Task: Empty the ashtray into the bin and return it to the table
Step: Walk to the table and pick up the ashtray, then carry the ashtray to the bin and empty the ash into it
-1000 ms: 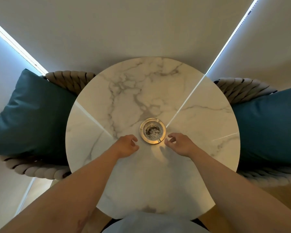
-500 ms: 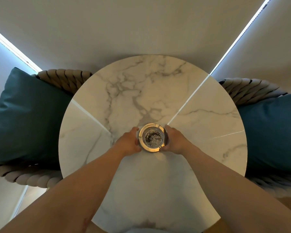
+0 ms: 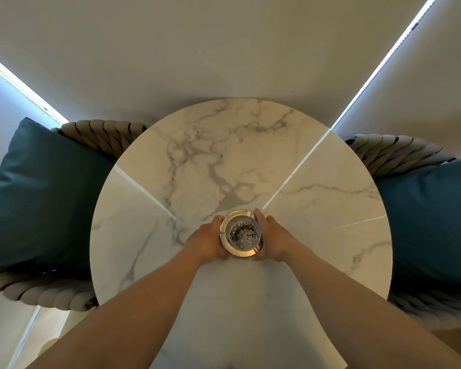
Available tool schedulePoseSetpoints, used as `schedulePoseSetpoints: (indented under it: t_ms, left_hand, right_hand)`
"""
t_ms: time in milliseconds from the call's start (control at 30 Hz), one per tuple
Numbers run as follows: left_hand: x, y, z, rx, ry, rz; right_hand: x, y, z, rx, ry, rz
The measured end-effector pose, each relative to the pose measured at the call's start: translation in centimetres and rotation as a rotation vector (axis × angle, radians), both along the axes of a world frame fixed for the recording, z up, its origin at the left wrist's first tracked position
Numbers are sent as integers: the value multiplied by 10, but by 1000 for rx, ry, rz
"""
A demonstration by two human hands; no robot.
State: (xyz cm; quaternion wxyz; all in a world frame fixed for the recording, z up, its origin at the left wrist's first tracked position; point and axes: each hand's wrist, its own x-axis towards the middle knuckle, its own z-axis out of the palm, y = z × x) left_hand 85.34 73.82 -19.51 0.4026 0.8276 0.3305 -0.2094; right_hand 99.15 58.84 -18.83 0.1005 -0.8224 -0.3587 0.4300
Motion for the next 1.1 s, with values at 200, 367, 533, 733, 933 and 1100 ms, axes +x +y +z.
schedulePoseSetpoints:
  t_ms: [200, 367, 533, 733, 933, 1100]
  left_hand:
    - [1, -2, 4, 60, -3, -9]
    - [-4, -6, 11, 93, -2, -12]
    - [-17, -14, 17, 94, -20, -27]
    - [-34, -27, 28, 98, -53, -5]
    - [-64, -40, 37, 127, -66, -4]
    - [-93, -59, 41, 135, -84, 13]
  right_hand:
    - [2, -2, 2, 21, -28, 4]
    - [-3, -5, 7, 58, -39, -10]
    - [-16, -15, 14, 85, -29, -18]
    - [-34, -26, 26, 119, -43, -32]
    - [-61, -39, 36, 127, -53, -19]
    - [-84, -56, 39, 143, -68, 24]
